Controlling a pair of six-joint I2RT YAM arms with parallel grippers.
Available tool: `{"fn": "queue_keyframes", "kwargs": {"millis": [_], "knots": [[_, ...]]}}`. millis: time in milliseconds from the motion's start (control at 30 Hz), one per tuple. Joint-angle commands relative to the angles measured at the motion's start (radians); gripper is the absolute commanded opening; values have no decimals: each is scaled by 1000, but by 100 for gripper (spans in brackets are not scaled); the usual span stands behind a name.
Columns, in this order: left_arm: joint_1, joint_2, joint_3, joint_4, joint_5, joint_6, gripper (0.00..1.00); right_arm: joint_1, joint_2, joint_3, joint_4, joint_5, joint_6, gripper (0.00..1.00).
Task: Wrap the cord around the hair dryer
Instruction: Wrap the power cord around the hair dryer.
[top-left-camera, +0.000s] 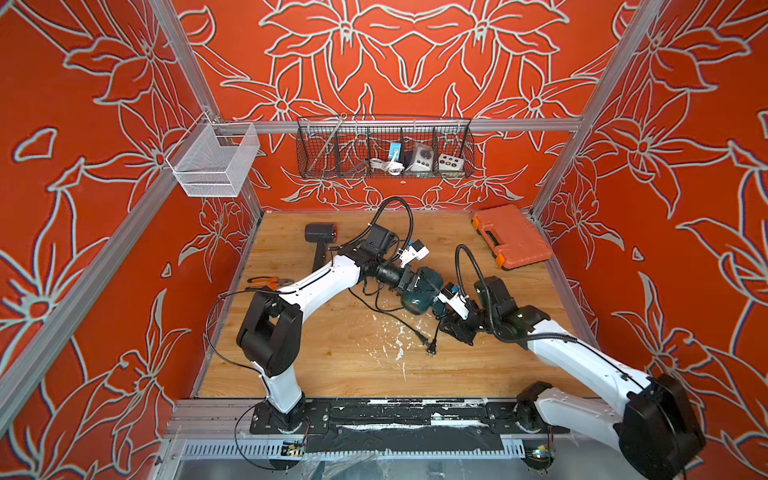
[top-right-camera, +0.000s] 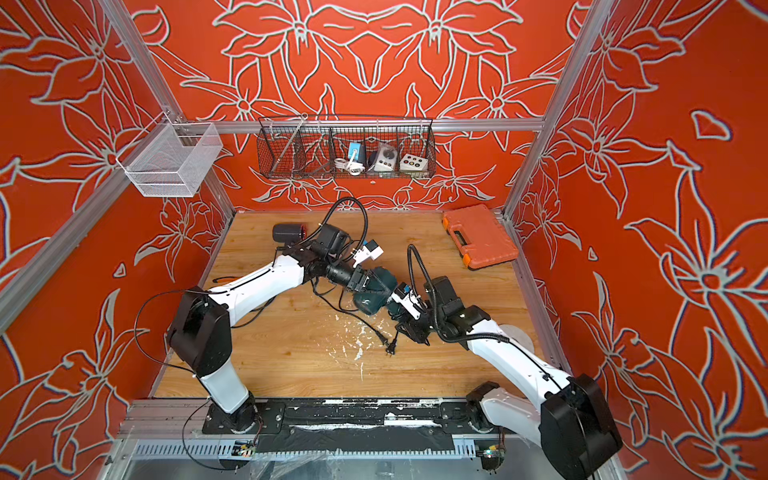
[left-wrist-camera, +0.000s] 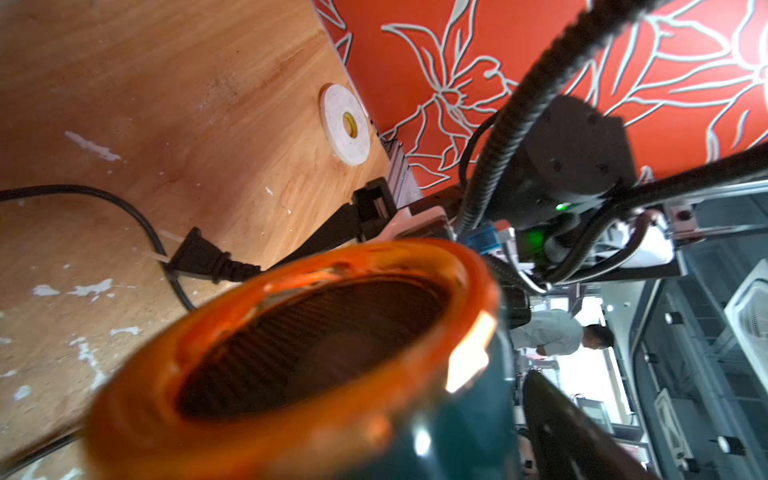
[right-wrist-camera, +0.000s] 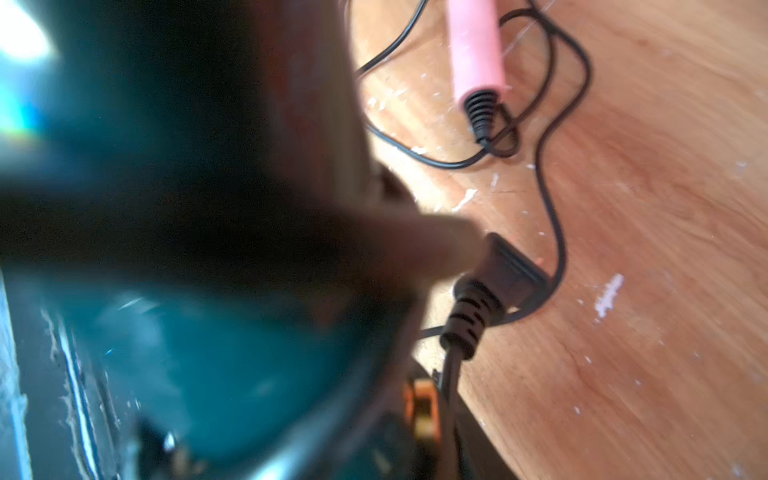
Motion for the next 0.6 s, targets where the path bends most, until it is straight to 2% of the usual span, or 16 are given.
{"fn": "queue_keyframes", "kwargs": {"millis": [0, 233, 567], "knots": [[-49, -26, 54, 63, 58, 37, 99, -22, -38, 6, 143, 6, 167, 0], [-22, -52, 72, 95, -1, 2, 99, -92, -46, 1, 138, -35, 211, 0], [41, -136, -23, 255, -90, -106, 100, -170, -26, -31, 171, -118, 264, 0]]}}
